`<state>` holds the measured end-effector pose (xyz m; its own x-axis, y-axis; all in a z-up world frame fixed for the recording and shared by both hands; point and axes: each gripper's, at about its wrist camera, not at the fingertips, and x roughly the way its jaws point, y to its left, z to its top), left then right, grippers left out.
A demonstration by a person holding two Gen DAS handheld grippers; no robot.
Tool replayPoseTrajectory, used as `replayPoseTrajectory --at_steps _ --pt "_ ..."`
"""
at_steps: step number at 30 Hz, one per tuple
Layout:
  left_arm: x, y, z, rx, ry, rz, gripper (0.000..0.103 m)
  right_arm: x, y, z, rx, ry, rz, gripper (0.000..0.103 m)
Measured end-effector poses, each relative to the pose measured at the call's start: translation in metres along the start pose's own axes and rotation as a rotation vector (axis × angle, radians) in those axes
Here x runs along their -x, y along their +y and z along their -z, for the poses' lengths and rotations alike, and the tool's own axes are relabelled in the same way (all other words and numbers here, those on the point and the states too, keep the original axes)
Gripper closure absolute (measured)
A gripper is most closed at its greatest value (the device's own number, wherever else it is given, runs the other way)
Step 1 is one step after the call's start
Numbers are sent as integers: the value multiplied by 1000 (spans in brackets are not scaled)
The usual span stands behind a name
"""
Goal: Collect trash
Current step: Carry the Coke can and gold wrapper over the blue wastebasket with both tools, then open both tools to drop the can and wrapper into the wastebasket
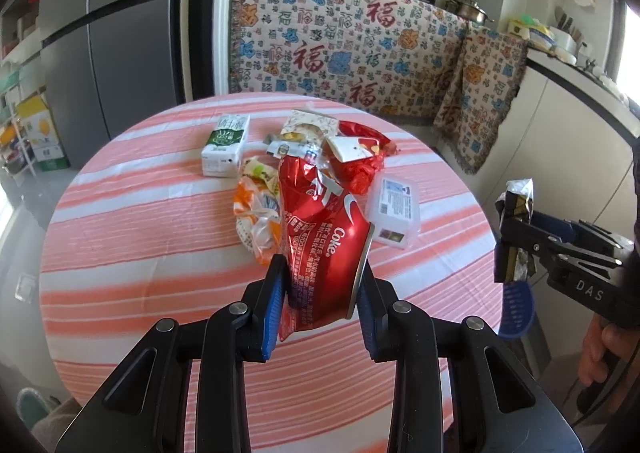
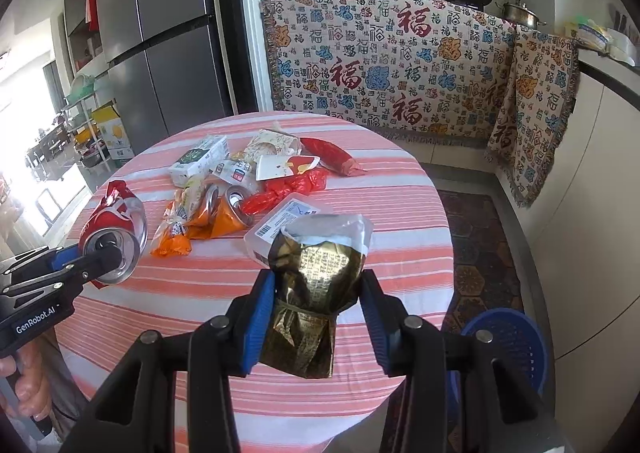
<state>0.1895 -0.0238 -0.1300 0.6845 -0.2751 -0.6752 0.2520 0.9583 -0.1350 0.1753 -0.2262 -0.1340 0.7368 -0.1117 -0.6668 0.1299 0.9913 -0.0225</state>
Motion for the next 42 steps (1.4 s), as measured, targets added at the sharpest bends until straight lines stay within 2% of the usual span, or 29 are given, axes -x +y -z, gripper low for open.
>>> replayPoseTrajectory --at_steps 7,12,16,20,25,30,32,36,42 --pt "4 -19 -8 -25 6 37 71 5 -10 -2 -18 -11 -18 59" --pt "3 -51 -17 -74 13 94 71 11 -40 -5 -77 -5 -30 59" --pt "-8 -91 -29 -117 35 167 71 16 -86 -5 -138 19 -14 59" --pt "-24 -143 -37 -176 59 243 71 26 -145 -1 -182 47 53 59" --pt "-61 -215 -36 -236 137 354 70 22 -220 15 -232 137 122 59" --pt "-108 -281 -27 -309 204 403 71 1 -284 39 -301 204 178 59" --pt "-128 -299 -23 -324 236 416 71 -10 -307 49 -332 225 191 59" --pt "-163 -324 -11 -285 328 469 70 -25 -343 65 -383 251 203 59" --pt "-189 -354 3 -288 378 501 70 -39 -381 85 -460 256 161 59"
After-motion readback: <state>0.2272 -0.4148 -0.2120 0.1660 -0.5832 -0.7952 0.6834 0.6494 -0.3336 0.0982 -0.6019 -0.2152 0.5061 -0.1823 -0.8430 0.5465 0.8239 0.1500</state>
